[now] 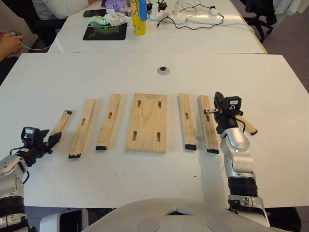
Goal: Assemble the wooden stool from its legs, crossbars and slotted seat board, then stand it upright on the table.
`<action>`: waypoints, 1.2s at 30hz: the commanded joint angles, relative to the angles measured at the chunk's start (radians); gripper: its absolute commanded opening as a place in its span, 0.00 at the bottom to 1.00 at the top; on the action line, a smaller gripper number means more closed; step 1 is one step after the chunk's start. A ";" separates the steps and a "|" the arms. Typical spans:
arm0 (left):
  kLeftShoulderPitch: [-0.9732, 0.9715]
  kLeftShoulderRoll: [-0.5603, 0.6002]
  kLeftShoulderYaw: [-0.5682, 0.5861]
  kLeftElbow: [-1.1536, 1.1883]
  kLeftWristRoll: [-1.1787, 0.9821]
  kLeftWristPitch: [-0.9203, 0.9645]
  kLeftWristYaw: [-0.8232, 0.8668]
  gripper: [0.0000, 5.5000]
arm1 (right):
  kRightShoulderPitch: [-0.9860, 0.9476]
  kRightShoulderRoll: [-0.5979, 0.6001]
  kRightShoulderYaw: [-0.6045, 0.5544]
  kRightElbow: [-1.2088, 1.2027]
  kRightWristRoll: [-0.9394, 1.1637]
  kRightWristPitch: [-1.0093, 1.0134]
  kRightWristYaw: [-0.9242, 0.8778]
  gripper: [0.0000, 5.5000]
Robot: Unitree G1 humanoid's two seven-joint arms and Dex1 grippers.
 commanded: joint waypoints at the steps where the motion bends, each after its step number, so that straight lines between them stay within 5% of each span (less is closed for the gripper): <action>1: 0.023 0.018 -0.012 0.026 0.028 -0.017 0.001 0.44 | -0.016 0.001 0.001 -0.003 -0.008 0.009 -0.004 0.00; 9: 0.035 0.005 -0.024 -0.013 0.008 -0.021 -0.021 0.25 | -0.021 -0.003 0.001 0.002 -0.008 0.005 -0.001 0.00; 15: 0.010 -0.012 -0.025 -0.083 -0.023 0.005 -0.011 0.24 | -0.028 -0.002 0.003 -0.002 -0.007 0.009 0.000 0.00; 21: -0.068 -0.108 -0.043 -0.437 -0.158 0.143 0.079 0.24 | -0.091 -0.015 0.001 -0.058 0.097 0.095 0.093 0.00; 27: -0.099 -0.165 -0.192 -0.765 -0.182 0.257 0.143 0.24 | -0.193 0.001 -0.011 -0.258 0.536 0.525 0.223 0.15; 36: -0.210 -0.286 -0.405 -0.868 -0.117 0.284 0.231 0.24 | -0.288 0.092 -0.144 -0.294 1.227 0.900 -0.119 0.40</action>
